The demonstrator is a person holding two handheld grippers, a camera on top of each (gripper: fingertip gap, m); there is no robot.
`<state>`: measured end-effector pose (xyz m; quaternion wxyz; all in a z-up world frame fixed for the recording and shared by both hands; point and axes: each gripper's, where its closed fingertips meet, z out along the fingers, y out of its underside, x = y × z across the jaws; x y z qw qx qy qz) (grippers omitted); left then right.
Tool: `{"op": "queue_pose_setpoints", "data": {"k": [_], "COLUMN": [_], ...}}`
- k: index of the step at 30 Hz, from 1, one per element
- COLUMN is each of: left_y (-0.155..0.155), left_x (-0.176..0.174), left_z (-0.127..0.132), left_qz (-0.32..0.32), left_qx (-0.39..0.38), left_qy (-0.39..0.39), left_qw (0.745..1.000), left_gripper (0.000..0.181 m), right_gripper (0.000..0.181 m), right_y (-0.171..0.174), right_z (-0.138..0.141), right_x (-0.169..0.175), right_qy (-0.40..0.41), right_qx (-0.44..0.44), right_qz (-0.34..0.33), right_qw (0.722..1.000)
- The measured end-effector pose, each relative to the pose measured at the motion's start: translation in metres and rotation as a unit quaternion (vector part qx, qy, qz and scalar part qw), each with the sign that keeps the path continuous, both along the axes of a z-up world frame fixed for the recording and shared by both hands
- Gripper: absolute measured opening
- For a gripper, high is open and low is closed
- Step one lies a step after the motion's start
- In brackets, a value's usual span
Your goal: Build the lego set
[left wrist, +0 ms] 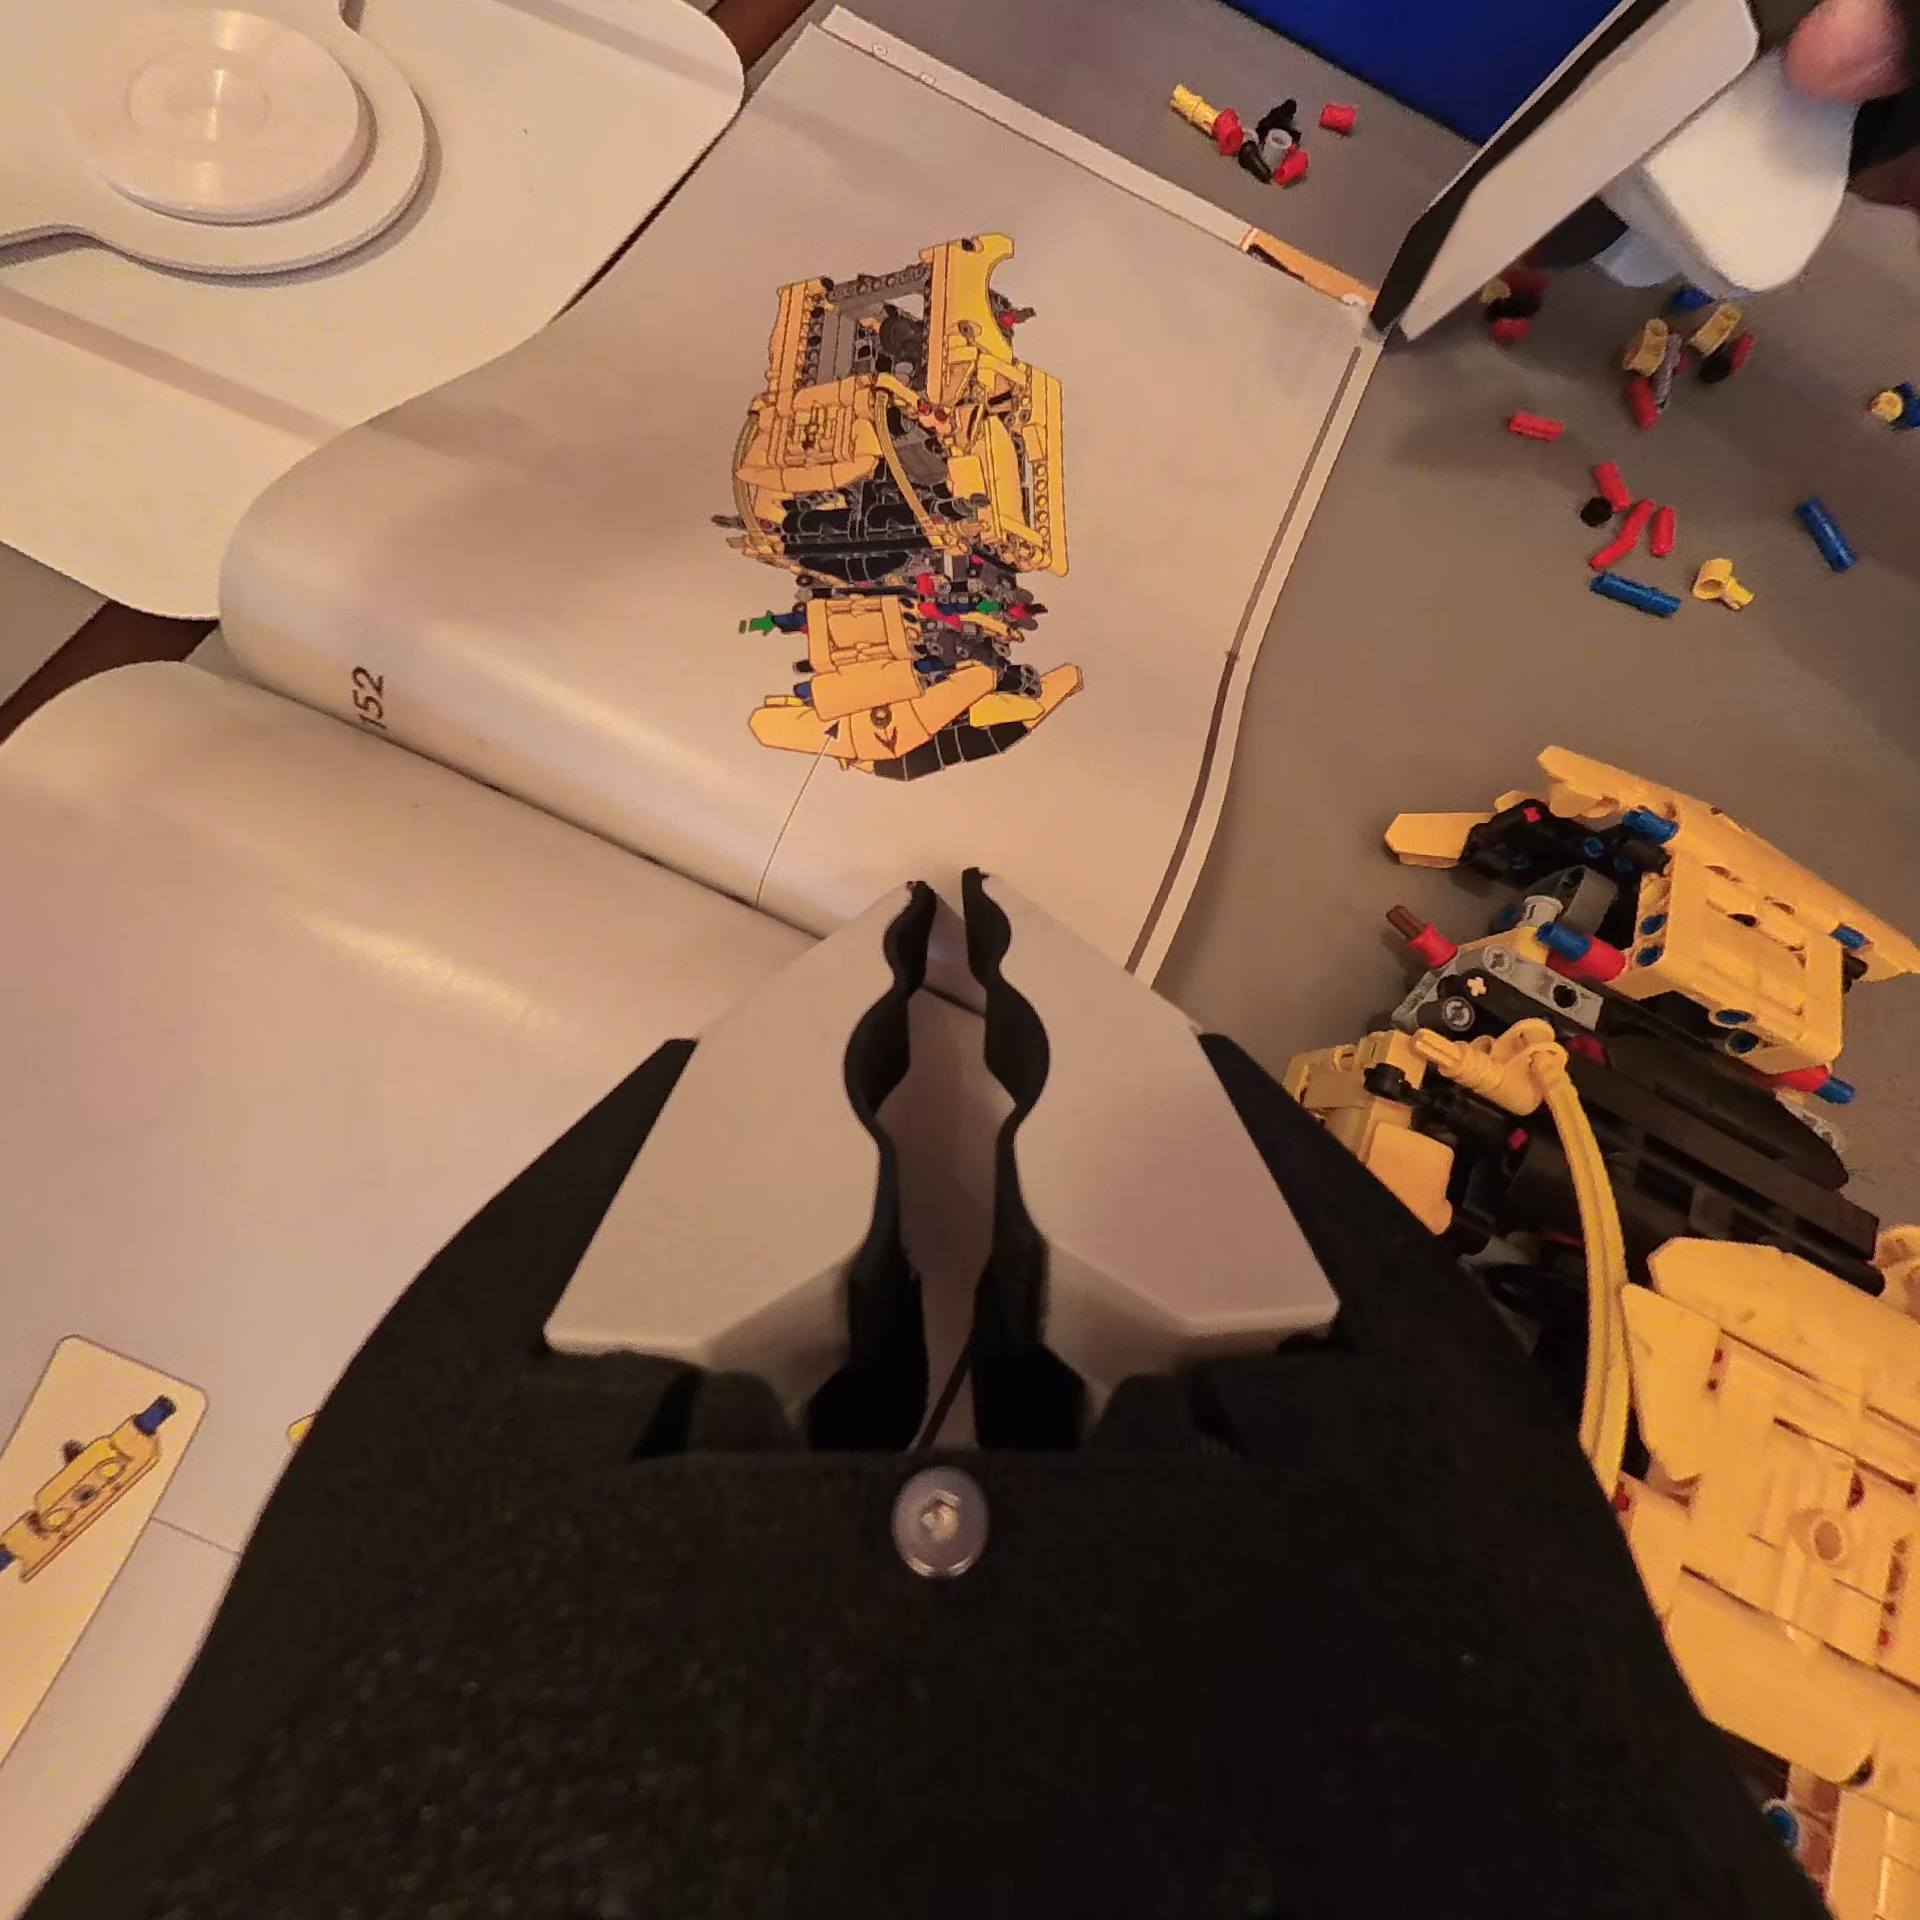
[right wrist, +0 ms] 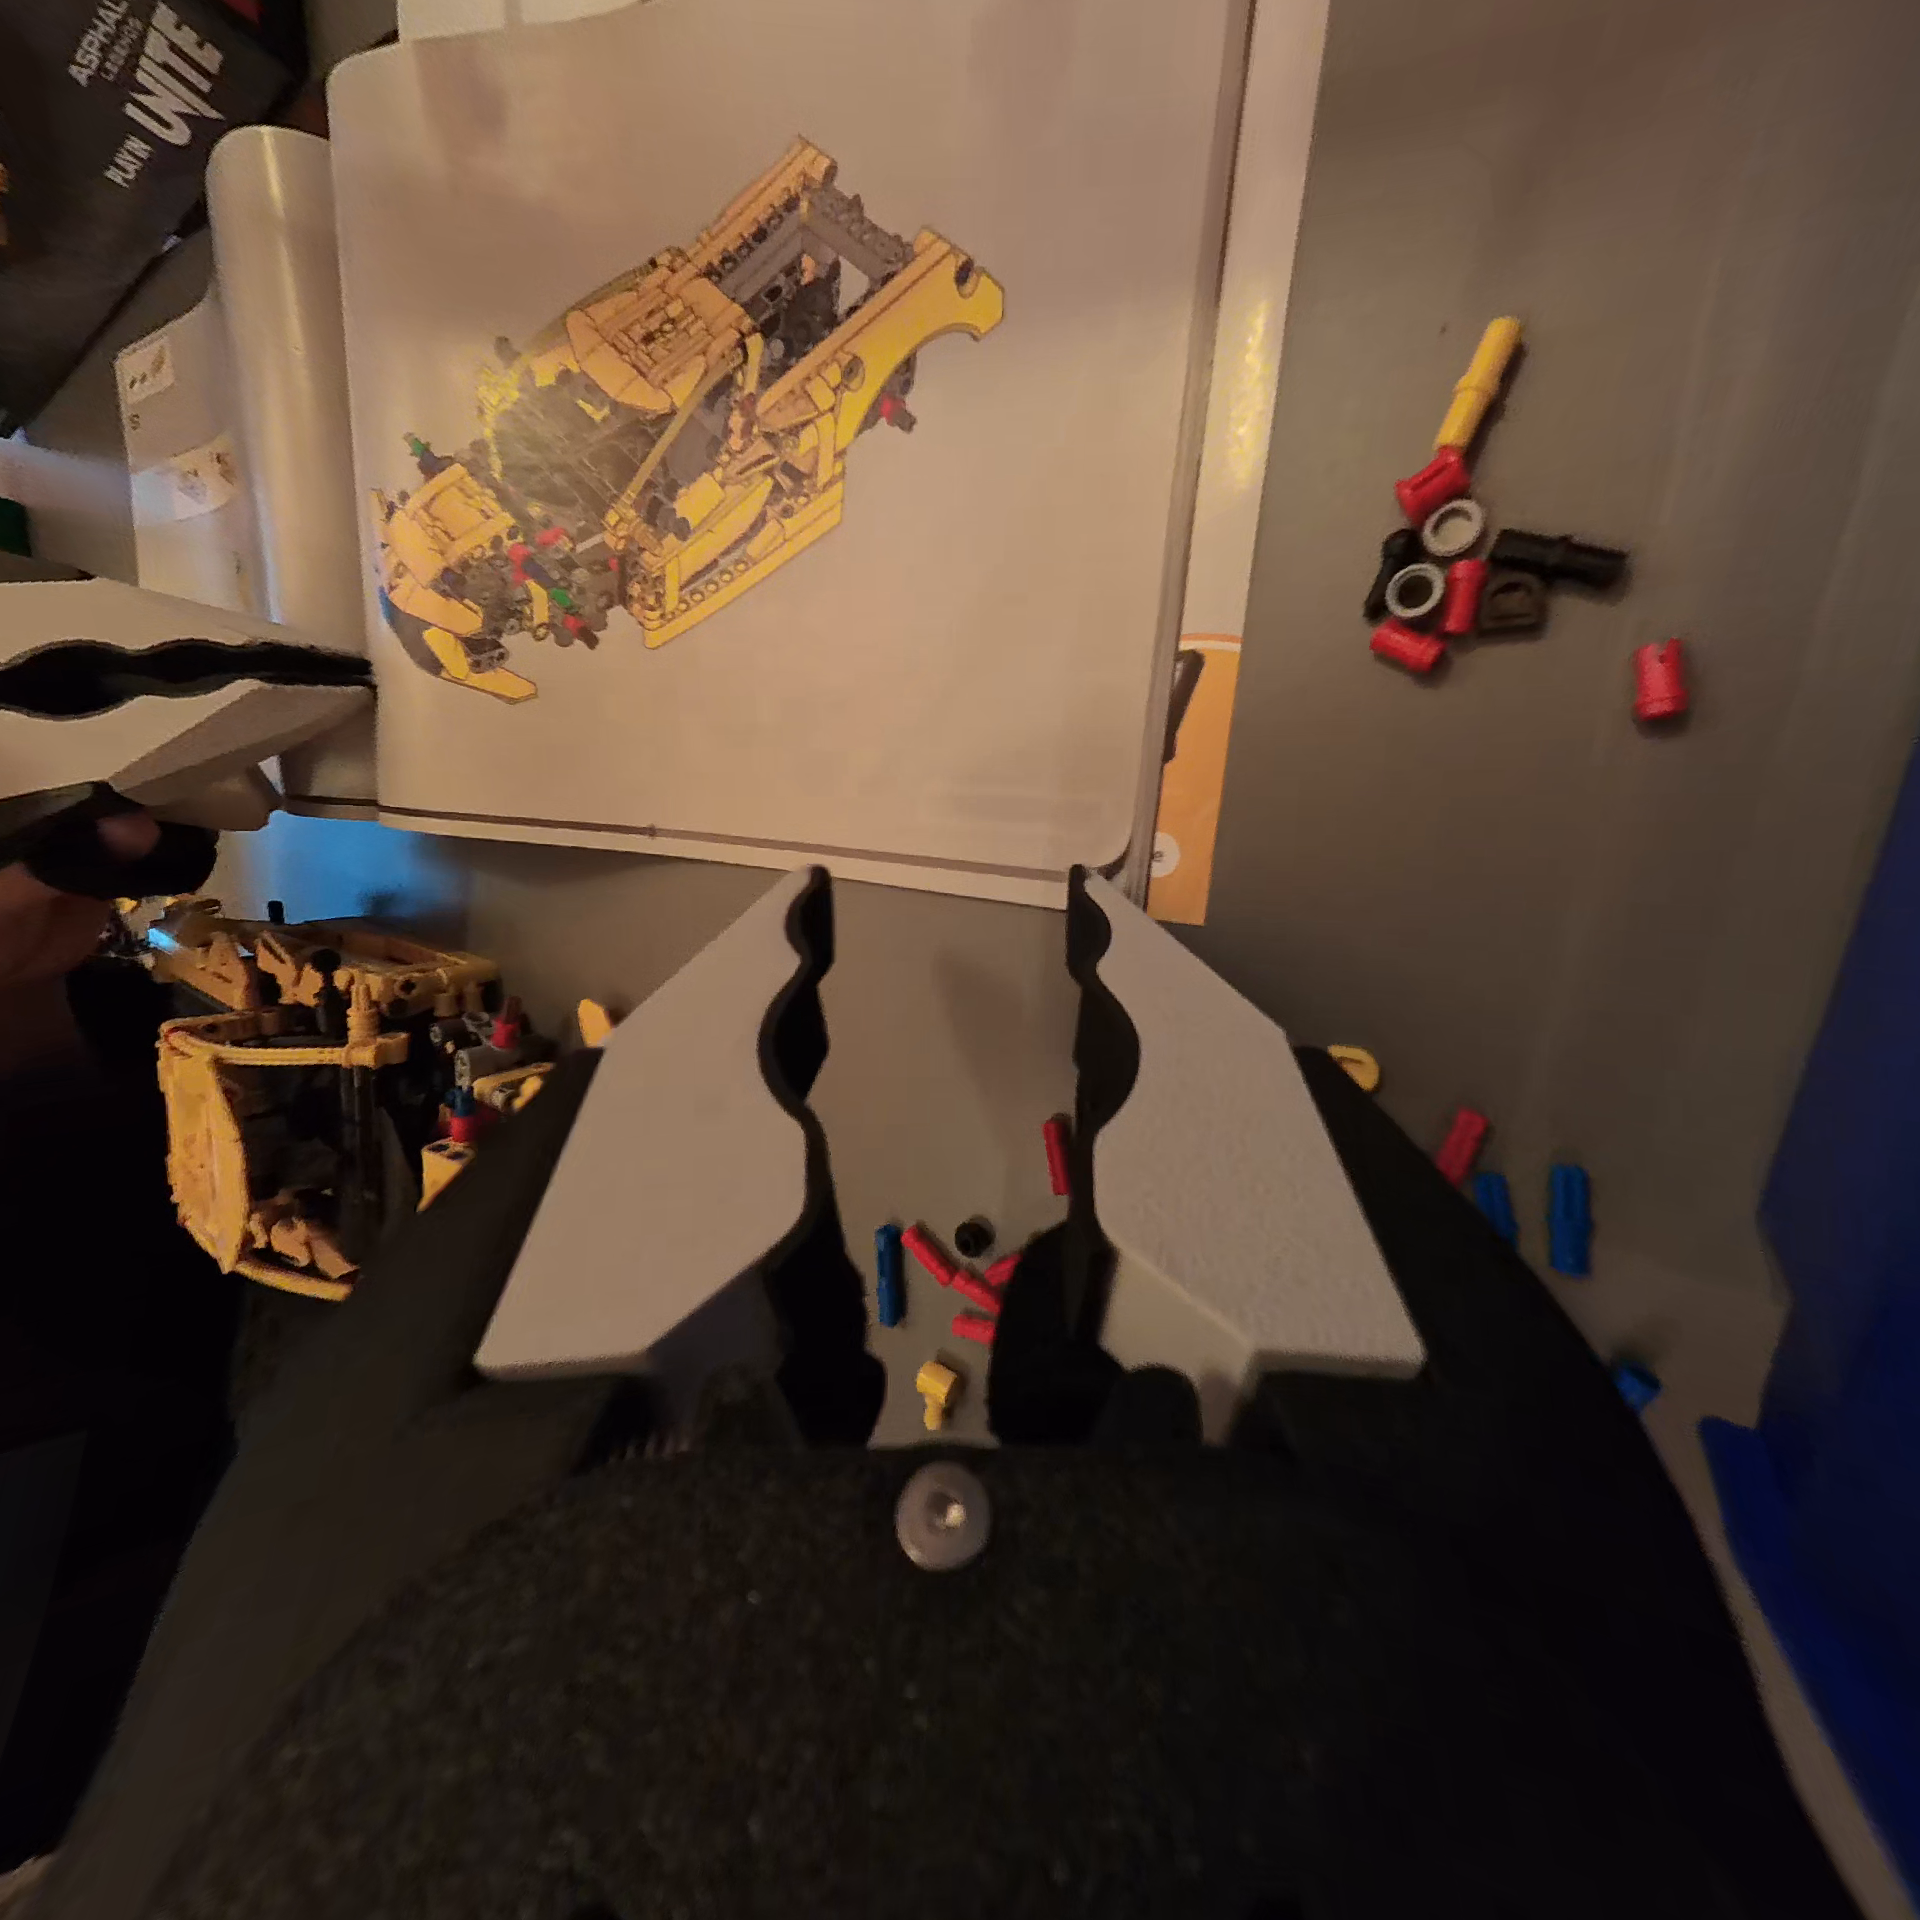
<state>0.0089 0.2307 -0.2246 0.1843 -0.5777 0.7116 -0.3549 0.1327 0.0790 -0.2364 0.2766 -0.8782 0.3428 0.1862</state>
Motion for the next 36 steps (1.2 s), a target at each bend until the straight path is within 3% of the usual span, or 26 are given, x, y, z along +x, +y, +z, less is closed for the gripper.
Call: {"op": "queue_pose_setpoints", "data": {"k": [15, 23, 32, 36], "left_y": [0.0, 0.0, 0.0, 0.0], "left_x": [0.0, 0.0, 0.0, 0.0], "left_z": [0.0, 0.0, 0.0, 0.0], "left_qz": [0.0, -0.001, 0.002, 0.002], "left_qx": [0.0, -0.001, -0.017, -0.014], "left_qy": [-0.001, 0.0, 0.002, 0.0], "left_qw": [1.0, 1.0, 1.0, 1.0], "left_gripper": [0.006, 0.006, 0.006, 0.006], "right_gripper": [0.0, 0.0, 0.0, 0.005], "right_y": [-0.018, -0.017, -0.002, -0.022], "right_z": [-0.017, -0.014, 0.021, -0.005], "right_x": [0.017, 0.014, 0.007, 0.016], "right_qy": [-0.055, -0.063, -0.114, -0.11], "right_qx": [-0.081, -0.089, -0.045, -0.117], "right_qz": [-0.019, -0.004, 0.026, -0.004], "right_qw": [0.995, 0.994, 0.992, 0.987]}}
